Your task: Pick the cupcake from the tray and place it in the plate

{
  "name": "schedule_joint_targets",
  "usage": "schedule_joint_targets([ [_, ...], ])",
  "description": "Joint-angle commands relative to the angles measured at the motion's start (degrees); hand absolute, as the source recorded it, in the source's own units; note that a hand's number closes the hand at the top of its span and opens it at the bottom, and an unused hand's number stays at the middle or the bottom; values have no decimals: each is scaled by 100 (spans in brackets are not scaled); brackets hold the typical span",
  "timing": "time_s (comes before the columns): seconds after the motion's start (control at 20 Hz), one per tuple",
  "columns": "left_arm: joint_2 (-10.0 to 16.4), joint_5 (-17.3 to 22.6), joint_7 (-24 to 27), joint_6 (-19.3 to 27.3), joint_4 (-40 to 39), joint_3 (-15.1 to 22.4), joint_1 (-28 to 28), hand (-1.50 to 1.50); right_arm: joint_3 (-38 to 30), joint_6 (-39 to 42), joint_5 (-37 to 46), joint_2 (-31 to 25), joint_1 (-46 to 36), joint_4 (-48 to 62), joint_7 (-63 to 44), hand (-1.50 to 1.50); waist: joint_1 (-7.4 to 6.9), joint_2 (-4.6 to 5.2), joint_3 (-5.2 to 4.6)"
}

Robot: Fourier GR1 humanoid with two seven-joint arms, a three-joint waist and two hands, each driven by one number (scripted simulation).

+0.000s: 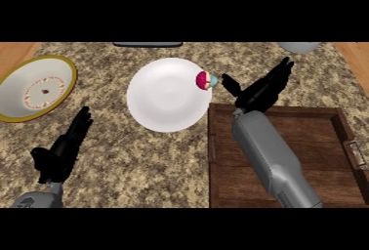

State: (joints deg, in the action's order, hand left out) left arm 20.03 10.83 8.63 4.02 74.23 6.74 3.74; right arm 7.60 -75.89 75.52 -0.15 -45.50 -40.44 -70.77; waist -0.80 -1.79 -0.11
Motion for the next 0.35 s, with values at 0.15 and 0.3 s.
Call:
schedule_joint_targets([
  [0.15,-116,-24,34,26,-15,50,34,0,659,-816,109,14,1115,-672,-713,-150,28,-1,-4],
  [0.3,27,-2,-103,14,-57,-70,183,0,808,-881,333,14,1540,-961,-793,-150,131,11,-2],
])
